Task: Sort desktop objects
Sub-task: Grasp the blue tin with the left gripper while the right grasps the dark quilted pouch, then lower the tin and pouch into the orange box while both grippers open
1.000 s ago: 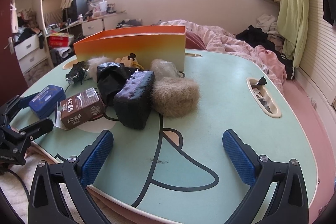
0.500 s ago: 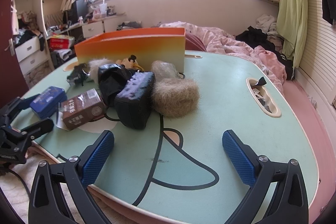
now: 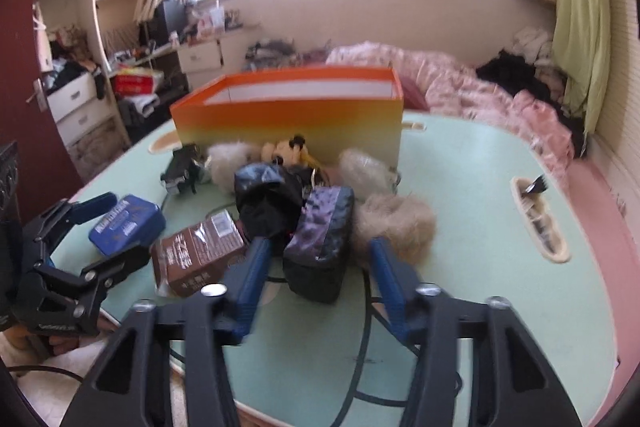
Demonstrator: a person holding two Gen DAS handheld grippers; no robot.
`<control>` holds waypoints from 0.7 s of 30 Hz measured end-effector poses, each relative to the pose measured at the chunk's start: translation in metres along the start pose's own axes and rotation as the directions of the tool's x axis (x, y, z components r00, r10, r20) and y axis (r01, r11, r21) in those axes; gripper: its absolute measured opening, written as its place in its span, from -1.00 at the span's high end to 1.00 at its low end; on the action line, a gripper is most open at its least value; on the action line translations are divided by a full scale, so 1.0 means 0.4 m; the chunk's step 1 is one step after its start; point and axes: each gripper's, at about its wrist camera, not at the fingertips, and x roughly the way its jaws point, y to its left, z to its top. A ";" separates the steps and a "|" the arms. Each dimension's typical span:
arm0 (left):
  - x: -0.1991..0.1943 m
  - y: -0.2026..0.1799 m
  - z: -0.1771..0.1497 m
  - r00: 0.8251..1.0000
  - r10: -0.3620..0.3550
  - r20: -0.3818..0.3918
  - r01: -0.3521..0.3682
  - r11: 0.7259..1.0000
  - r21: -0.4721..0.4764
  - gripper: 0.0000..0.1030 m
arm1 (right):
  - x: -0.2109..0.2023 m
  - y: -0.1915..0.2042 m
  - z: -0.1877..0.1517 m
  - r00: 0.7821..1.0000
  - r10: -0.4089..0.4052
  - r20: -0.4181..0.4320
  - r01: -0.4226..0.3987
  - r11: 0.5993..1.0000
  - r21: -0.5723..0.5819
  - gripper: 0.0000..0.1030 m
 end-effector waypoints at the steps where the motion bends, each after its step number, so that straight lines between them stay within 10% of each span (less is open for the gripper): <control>1: 0.005 0.002 -0.001 1.000 -0.001 -0.013 0.001 1.000 0.000 -0.30 | 0.006 -0.005 -0.001 1.000 0.010 -0.009 -0.010 1.000 0.009 0.45; 14: -0.101 0.038 0.052 0.994 -0.033 0.106 0.034 0.999 -0.001 -0.30 | -0.098 -0.034 0.010 0.980 0.086 0.180 -0.102 0.991 0.082 0.47; 21: -0.084 0.042 0.217 0.988 -0.081 0.132 0.084 0.996 -0.019 -0.30 | -0.116 -0.054 0.189 0.962 0.087 0.258 -0.126 0.982 0.138 0.47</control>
